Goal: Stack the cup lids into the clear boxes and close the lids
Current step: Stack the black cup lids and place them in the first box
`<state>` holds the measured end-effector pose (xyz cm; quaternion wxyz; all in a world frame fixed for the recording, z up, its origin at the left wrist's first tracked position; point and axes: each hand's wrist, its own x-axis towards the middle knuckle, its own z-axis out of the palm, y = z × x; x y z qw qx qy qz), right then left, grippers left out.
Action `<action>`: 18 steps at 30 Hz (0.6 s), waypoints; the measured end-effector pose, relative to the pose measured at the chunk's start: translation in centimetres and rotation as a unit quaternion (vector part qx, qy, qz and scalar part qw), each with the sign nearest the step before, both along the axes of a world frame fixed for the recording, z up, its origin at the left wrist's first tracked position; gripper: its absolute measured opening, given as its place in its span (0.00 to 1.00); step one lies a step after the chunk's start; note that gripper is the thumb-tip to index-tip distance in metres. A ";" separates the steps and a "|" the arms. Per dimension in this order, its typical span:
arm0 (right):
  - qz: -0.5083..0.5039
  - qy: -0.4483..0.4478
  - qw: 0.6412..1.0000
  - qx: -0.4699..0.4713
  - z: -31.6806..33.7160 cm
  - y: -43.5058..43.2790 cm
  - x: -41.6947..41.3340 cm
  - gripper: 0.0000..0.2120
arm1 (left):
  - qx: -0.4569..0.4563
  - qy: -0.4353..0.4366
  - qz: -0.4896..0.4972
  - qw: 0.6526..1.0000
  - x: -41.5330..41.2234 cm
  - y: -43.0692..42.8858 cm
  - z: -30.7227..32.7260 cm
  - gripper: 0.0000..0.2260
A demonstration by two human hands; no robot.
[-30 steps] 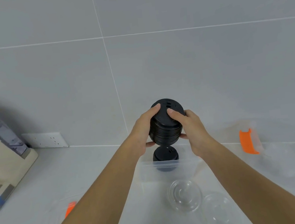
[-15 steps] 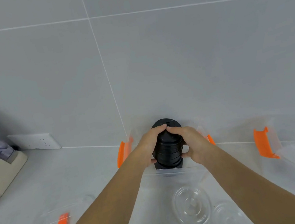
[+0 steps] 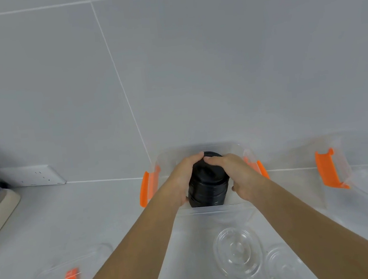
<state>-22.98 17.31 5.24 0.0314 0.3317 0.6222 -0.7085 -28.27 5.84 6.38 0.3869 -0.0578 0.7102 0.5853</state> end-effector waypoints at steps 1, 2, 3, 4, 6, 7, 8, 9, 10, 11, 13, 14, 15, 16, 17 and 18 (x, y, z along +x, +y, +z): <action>-0.003 0.000 1.000 0.006 -0.1 0.0 -0.1 0.23 | 0.000 0.006 0.001 1.000 -0.1 0.0 -0.1 0.09; -0.007 0.000 1.000 0.012 -0.1 0.0 -0.1 0.24 | 0.001 0.014 0.001 1.000 -0.2 0.0 -0.2 0.10; -0.011 0.002 1.000 0.019 -0.2 0.0 -0.1 0.24 | 0.005 0.021 0.002 1.000 -0.2 0.0 -0.2 0.10; -0.015 0.005 1.000 0.026 -0.3 0.0 -0.1 0.24 | 0.011 0.030 0.002 0.999 -0.2 -0.1 -0.2 0.09; -0.017 0.011 0.999 0.042 -0.3 0.0 -0.1 0.25 | 0.019 0.049 0.000 0.999 -0.1 -0.2 -0.1 0.09; -0.016 0.012 0.998 0.052 -0.3 0.0 -0.1 0.26 | 0.018 0.059 -0.003 0.998 -0.1 -0.2 0.1 0.09; -0.015 0.013 0.998 0.065 -0.2 0.0 -0.1 0.27 | 0.016 0.070 -0.010 0.997 -0.2 -0.2 0.1 0.08; -0.012 0.014 0.997 0.078 -0.1 0.1 -0.1 0.28 | 0.014 0.085 -0.017 0.996 -0.2 -0.2 0.2 0.10; -0.008 0.015 0.996 0.092 0.2 0.2 -0.1 0.29 | 0.010 0.099 -0.022 0.995 -0.1 -0.4 0.5 0.13; -0.002 0.017 0.994 0.108 0.4 0.3 0.0 0.31 | 0.003 0.114 -0.025 0.993 0.0 -0.5 0.9 0.17; 0.008 0.030 0.989 0.144 1.2 0.4 0.2 0.32 | -0.022 0.161 -0.032 0.986 0.1 -1.0 1.5 0.23; 0.012 0.043 0.985 0.166 1.7 0.4 0.3 0.33 | -0.037 0.190 -0.039 0.980 0.1 -1.3 1.8 0.26; 0.017 0.056 0.980 0.190 2.2 0.4 0.6 0.33 | -0.053 0.218 -0.045 0.974 0.2 -1.6 2.1 0.28; 0.023 0.068 0.974 0.214 2.9 0.3 0.9 0.34 | -0.064 0.244 -0.049 0.966 0.3 -2.0 2.5 0.30; 0.029 0.081 0.968 0.237 3.6 0.2 1.3 0.34 | -0.070 0.271 -0.050 0.959 0.6 -2.3 3.0 0.31; 0.037 0.091 0.961 0.257 4.2 0.1 1.7 0.34 | -0.074 0.300 -0.047 0.950 0.8 -2.6 3.5 0.31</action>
